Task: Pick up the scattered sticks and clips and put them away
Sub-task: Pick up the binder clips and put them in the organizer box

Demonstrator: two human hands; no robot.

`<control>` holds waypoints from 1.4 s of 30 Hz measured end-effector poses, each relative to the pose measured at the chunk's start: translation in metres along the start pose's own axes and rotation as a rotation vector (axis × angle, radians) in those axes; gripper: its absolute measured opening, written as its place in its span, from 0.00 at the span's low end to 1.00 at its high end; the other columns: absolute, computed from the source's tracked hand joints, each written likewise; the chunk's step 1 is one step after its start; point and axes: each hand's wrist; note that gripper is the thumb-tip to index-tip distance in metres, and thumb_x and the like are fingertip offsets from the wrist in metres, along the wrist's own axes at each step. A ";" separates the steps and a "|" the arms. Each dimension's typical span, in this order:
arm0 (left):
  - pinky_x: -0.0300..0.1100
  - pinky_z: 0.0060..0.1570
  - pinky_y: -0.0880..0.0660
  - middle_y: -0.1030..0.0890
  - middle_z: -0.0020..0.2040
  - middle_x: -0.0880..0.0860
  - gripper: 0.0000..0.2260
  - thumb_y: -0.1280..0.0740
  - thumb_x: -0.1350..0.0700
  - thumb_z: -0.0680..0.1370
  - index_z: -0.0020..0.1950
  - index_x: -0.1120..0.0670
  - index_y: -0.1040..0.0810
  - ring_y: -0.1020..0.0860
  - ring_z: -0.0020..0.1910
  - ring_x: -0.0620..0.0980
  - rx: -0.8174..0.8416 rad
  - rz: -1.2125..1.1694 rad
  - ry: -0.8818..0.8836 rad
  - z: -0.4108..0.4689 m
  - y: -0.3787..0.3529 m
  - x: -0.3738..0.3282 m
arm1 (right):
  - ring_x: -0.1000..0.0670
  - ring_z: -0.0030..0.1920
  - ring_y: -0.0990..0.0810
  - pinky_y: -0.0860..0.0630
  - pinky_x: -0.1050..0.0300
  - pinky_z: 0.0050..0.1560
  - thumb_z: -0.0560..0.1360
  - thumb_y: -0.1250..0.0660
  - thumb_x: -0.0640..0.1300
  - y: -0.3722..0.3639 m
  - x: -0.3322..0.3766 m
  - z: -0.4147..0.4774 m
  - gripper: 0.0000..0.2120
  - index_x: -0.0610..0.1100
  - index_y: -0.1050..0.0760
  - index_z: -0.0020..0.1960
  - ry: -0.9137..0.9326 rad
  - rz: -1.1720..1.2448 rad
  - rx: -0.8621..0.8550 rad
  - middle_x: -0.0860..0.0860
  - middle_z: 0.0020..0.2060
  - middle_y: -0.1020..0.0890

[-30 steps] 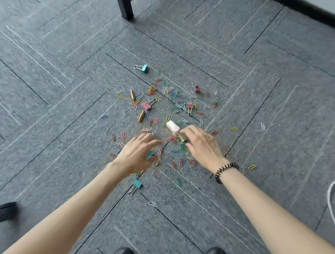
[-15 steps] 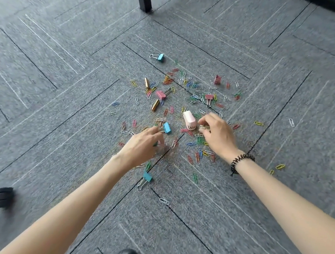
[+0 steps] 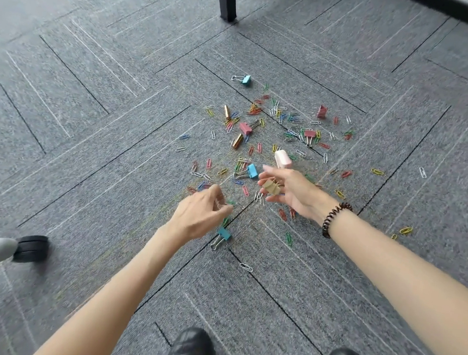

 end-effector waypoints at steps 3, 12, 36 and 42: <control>0.39 0.36 0.36 0.26 0.43 0.47 0.26 0.36 0.31 0.70 0.51 0.52 0.33 0.31 0.38 0.45 0.035 0.186 -0.032 -0.011 -0.008 0.002 | 0.53 0.40 0.23 0.23 0.63 0.37 0.71 0.28 0.44 -0.007 0.006 0.005 0.20 0.35 0.27 0.58 0.026 -0.133 0.004 0.45 0.49 0.21; 0.37 0.45 0.32 0.26 0.50 0.47 0.19 0.32 0.42 0.74 0.56 0.52 0.32 0.27 0.48 0.46 -0.102 0.257 -0.139 -0.016 -0.035 0.002 | 0.57 0.32 0.31 0.27 0.56 0.43 0.74 0.32 0.51 -0.019 0.006 0.027 0.11 0.44 0.26 0.50 0.435 -1.230 -0.341 0.55 0.35 0.29; 0.43 0.34 0.20 0.20 0.40 0.57 0.07 0.39 0.57 0.81 0.46 0.59 0.31 0.22 0.31 0.49 -0.210 -0.927 0.250 0.072 0.027 -0.020 | 0.54 0.31 0.23 0.29 0.61 0.30 0.74 0.31 0.51 0.004 0.039 0.031 0.09 0.45 0.22 0.44 0.395 -1.024 -0.294 0.49 0.37 0.20; 0.45 0.34 0.19 0.19 0.39 0.59 0.02 0.42 0.62 0.82 0.54 0.58 0.33 0.19 0.31 0.51 -0.117 -1.111 0.256 0.105 0.042 -0.034 | 0.58 0.26 0.22 0.29 0.65 0.23 0.71 0.27 0.45 0.026 0.067 0.040 0.07 0.42 0.20 0.44 0.354 -0.769 -0.339 0.49 0.36 0.19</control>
Point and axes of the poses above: each hand's wrist, its own z-axis towards the middle knuckle, its own y-axis out of the back of the hand, x = y × z
